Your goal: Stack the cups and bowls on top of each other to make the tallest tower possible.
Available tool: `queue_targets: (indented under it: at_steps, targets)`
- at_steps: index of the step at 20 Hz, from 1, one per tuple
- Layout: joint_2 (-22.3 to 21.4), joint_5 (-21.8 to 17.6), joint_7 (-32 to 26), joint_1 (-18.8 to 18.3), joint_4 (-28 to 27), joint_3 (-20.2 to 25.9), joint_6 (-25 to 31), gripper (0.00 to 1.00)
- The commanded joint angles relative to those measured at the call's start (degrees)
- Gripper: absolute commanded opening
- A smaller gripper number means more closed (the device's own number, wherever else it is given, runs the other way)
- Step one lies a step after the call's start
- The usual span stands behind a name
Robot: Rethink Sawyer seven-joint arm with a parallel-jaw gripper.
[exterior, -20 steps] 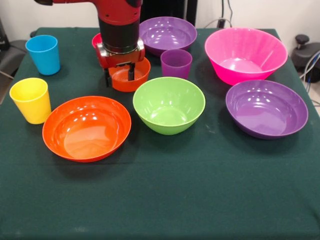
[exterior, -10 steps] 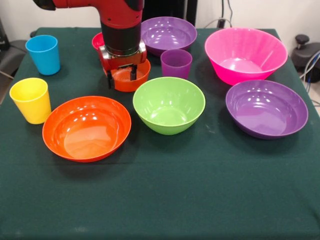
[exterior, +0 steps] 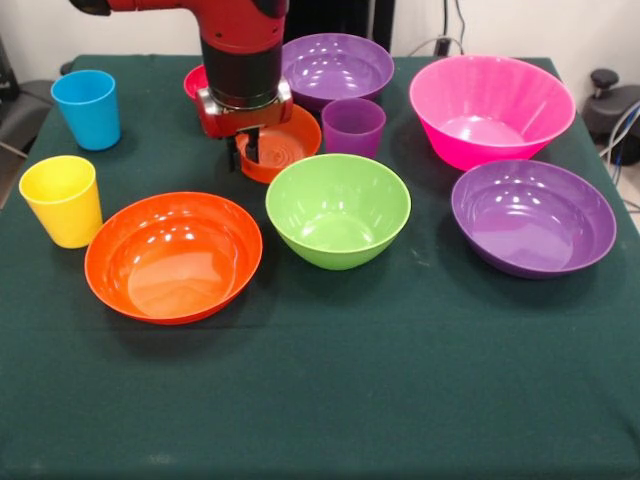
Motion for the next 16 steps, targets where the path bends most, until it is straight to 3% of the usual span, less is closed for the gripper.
queue_targets:
  at_steps: [1, 11, 16]
  targets:
    - [-0.1, -5.8, -5.6, 3.4, -2.8, -1.1, -1.5, 0.00]
    - [-2.7, -3.0, -7.0, 4.1, -0.8, -2.3, 4.0, 0.00]
    - [-8.3, -0.7, -9.1, 3.5, 3.6, -2.4, 7.4, 0.00]
